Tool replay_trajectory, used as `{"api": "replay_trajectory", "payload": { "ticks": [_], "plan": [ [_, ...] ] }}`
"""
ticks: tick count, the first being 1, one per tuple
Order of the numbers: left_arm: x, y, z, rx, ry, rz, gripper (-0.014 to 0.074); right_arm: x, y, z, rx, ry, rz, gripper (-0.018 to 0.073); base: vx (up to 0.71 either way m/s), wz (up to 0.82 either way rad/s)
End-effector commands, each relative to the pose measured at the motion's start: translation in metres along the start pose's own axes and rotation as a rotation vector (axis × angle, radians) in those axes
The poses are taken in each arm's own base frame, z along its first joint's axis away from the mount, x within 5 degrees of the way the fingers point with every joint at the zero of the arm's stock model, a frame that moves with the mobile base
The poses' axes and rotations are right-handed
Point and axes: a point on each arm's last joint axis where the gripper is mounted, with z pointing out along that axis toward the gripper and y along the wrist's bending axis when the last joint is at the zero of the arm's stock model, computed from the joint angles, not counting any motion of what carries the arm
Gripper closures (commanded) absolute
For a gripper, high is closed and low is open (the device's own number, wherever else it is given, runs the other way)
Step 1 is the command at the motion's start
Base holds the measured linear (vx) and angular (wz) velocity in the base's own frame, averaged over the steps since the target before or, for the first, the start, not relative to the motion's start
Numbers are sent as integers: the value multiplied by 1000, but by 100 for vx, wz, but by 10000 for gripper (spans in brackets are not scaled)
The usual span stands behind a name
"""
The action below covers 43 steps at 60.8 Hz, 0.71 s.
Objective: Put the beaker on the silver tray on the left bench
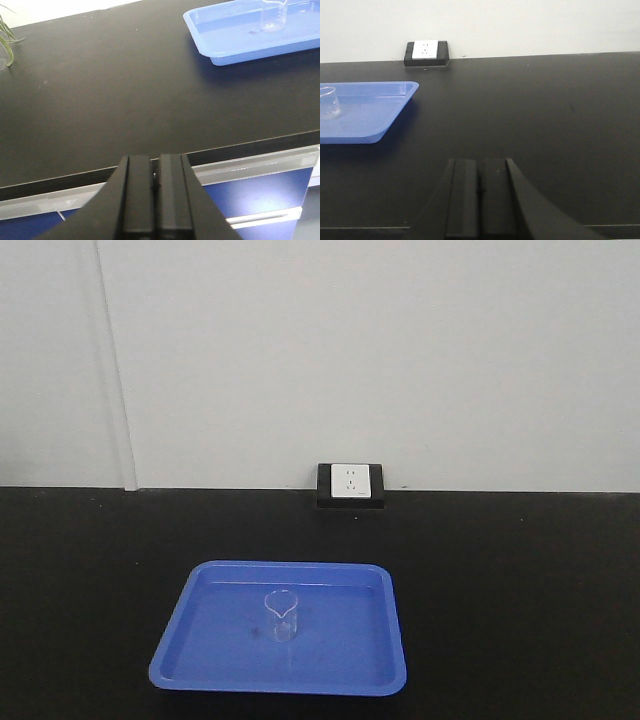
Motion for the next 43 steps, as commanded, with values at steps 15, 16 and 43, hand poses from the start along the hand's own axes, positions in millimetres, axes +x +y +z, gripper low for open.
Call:
{"api": "replay_trajectory", "payload": {
  "ticks": [15,16,43],
  "plan": [
    [-2,-1,2,7,-71,-4,595,-13,1,-2,-9,-169,-7,571,0,0],
    [-2,-1,2,7,-71,-4,595,-15,1,-2,-10,-185,-7,571,0,0],
    [-2,-1,2,7,-71,-4,595,-138,10,18,-14,-416,-81,571,0,0]
  ]
}}
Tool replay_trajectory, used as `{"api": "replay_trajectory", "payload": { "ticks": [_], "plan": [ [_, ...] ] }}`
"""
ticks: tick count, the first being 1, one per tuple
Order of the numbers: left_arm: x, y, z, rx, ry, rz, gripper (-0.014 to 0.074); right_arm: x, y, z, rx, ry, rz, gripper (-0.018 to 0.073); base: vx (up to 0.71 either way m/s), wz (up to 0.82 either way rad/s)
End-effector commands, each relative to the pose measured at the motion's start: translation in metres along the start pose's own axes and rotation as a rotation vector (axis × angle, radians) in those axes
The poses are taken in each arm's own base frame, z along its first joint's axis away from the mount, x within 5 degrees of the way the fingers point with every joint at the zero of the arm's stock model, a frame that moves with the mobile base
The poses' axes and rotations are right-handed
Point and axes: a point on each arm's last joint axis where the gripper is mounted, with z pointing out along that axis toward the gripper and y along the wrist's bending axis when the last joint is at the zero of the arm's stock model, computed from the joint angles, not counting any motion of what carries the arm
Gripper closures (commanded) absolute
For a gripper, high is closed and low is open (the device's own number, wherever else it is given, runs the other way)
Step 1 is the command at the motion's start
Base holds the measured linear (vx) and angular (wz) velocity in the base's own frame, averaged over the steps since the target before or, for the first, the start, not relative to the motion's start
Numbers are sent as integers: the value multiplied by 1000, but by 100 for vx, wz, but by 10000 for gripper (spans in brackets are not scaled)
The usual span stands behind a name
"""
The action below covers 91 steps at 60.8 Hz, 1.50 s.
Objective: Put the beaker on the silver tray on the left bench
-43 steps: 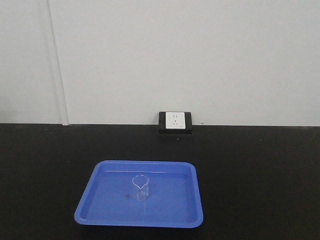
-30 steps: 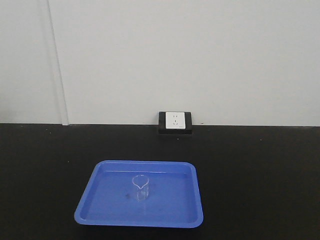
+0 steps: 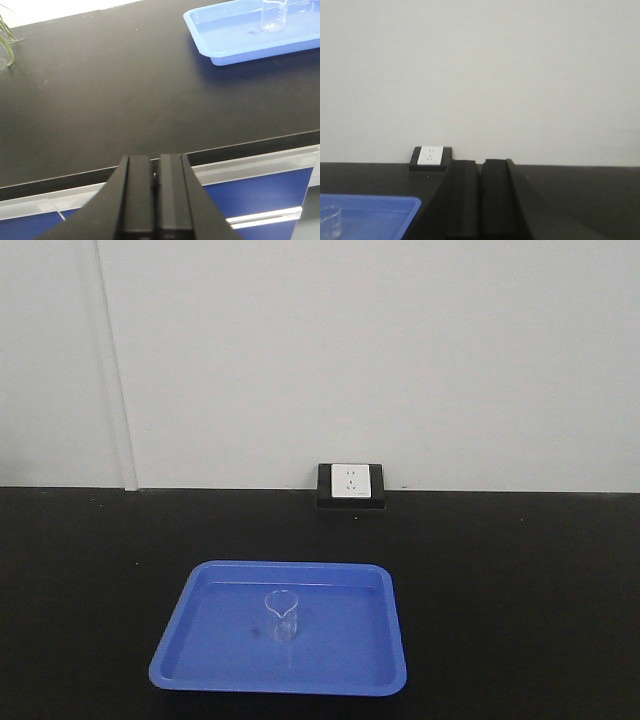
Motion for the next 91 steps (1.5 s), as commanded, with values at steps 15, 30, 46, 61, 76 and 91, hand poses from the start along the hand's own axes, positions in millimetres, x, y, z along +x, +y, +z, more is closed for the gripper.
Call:
{"api": "replay_trajectory", "payload": {
  "ticks": [15,30,46,61,76,91],
  "plan": [
    [-2,-1,2,7,-71,-4,595,-32,1,117,3,90,-15,571,0,0],
    [-2,-1,2,7,-71,-4,595,6,-1,158,6,216,-10,571,0,0],
    [-2,-1,2,7,-71,-4,595,10,-1,163,5,208,-11,571,0,0],
    [-2,-1,2,7,-71,-4,595,10,-1,163,5,208,-11,571,0,0],
    [-2,-1,2,7,-71,-4,595,10,-1,163,5,208,-11,571,0,0],
    [-2,-1,2,7,-71,-4,595,10,-1,163,5,210,-11,571,4,-2]
  ]
}}
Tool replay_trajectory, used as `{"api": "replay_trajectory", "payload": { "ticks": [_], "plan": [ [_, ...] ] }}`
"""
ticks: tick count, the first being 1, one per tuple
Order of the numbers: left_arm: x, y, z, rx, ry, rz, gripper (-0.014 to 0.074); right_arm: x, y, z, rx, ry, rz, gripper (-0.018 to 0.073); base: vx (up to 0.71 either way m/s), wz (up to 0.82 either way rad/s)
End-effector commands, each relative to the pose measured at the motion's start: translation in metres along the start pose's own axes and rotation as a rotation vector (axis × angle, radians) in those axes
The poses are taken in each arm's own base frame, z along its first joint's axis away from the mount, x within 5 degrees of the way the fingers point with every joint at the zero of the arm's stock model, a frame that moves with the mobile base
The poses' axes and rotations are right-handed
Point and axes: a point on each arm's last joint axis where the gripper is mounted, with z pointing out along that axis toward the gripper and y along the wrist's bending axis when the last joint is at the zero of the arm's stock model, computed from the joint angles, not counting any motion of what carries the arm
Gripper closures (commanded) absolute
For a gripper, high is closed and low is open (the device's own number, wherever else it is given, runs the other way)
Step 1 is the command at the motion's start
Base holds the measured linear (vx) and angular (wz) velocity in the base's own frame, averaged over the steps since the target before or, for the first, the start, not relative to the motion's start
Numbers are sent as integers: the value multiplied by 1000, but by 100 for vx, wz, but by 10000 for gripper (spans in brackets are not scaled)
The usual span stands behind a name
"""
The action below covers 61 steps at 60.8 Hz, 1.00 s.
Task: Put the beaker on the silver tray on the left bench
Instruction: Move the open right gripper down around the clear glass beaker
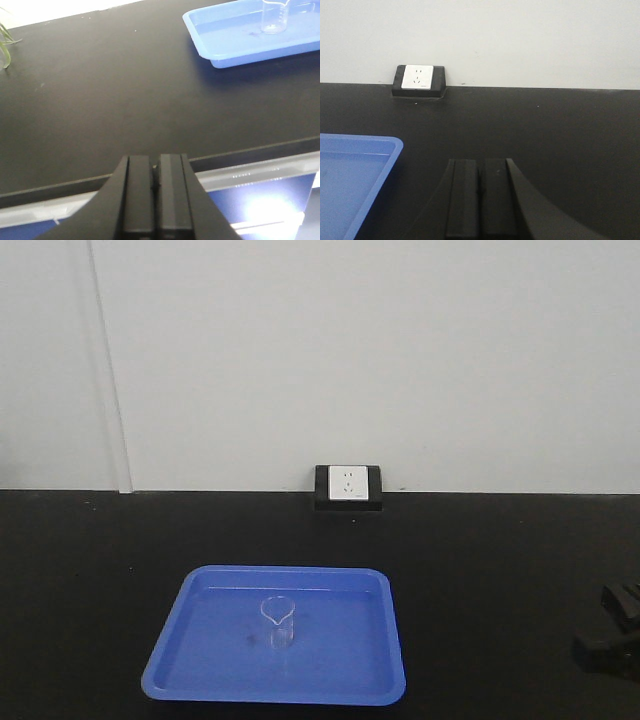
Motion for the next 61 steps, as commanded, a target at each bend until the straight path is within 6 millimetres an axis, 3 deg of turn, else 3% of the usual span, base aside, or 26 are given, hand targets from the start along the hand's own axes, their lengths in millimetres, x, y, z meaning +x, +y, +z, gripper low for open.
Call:
{"api": "replay_trajectory", "payload": {
  "ticks": [1,61],
  "plan": [
    [-2,-1,2,7,-71,-4,595,-23,0,-2,-2,-138,-1,571,9,-3],
    [-2,-1,2,7,-71,-4,595,-23,0,-2,-2,-138,-1,571,11,0]
  ]
}}
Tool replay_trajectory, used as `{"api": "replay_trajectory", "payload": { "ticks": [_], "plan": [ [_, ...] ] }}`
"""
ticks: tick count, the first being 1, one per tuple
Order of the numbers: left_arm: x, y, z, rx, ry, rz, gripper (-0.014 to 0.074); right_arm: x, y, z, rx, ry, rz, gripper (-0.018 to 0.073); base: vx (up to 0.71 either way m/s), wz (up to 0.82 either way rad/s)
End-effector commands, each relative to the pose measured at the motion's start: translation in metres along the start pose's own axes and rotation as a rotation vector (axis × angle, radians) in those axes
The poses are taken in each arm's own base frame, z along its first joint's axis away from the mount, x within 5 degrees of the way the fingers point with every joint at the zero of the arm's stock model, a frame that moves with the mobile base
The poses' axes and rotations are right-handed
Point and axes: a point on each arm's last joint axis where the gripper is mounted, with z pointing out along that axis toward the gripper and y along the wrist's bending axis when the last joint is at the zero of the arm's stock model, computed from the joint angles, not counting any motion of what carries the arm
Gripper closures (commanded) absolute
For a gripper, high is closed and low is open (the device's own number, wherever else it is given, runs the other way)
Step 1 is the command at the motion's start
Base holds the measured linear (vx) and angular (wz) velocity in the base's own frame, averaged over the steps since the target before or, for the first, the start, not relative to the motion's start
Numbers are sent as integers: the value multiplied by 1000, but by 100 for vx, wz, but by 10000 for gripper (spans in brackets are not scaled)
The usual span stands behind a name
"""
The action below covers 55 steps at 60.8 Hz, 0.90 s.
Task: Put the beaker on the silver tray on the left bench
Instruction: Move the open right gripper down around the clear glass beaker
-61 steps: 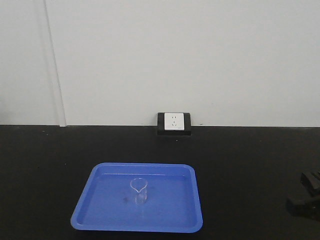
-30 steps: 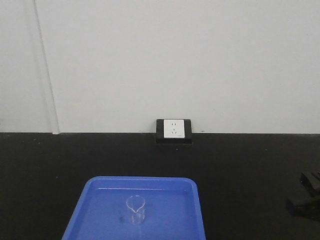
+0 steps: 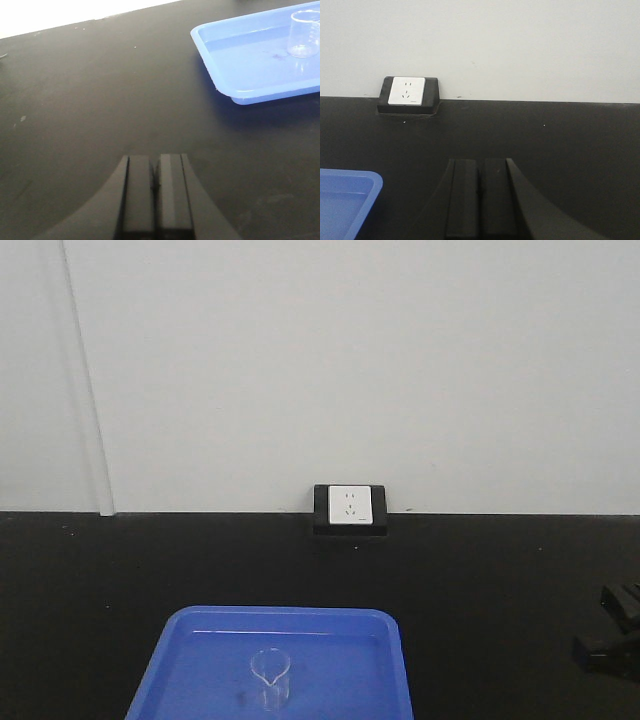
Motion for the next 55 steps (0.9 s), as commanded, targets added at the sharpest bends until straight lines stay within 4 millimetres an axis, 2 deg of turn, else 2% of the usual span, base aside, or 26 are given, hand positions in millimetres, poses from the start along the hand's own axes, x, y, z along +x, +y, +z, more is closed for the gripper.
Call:
{"api": "replay_trajectory", "payload": {
  "ticks": [1,24,29,33,41,42,48,55],
  "plan": [
    [-2,-1,2,7,-71,-4,595,-23,0,-2,-2,-138,-2,571,1,-2],
    [-2,-1,2,7,-71,-4,595,-26,0,-2,-9,-175,20,571,0,0],
    [-2,-1,2,7,-71,-4,595,-22,10,3,-68,-167,15,571,0,0],
    [-2,-1,2,7,-71,-4,595,-13,28,9,-166,-128,-57,571,0,0],
    [-2,-1,2,7,-71,-4,595,14,82,22,-429,-83,-213,568,0,-1],
    [-2,-1,2,7,-71,-4,595,19,93,23,-479,-84,-222,566,0,0],
    [-2,-1,2,7,-71,-4,595,41,126,30,-613,-104,-215,543,0,0],
    [-2,-1,2,7,-71,-4,595,68,157,42,-710,-58,-198,459,0,0]
  ]
}}
